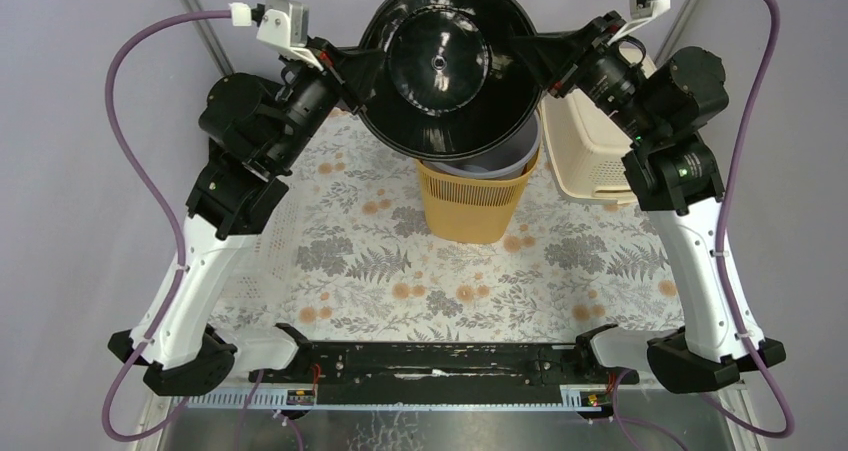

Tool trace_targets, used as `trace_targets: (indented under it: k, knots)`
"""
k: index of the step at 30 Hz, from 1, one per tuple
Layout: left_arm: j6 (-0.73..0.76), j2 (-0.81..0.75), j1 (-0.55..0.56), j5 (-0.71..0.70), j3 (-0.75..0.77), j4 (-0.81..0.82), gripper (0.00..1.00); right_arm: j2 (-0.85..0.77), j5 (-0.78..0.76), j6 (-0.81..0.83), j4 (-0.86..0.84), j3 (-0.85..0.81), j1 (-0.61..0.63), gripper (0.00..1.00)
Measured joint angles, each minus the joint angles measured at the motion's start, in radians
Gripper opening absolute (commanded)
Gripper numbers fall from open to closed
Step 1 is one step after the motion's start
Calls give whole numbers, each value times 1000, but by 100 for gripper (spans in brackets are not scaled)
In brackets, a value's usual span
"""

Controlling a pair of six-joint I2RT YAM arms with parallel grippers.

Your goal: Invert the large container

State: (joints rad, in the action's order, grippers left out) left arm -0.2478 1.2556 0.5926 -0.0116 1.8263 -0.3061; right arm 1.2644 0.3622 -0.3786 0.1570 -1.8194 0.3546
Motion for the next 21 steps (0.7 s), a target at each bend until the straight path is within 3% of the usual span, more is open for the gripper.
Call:
trace_targets:
  k: [8,21]
  knots:
    - [24,-34,-6,-60,5,-23,1,66,80,-85,-122,-3,10,0]
    - [14,-84,-20,-256,69,-255,0,228,88,-112,-132,-96,143,0]
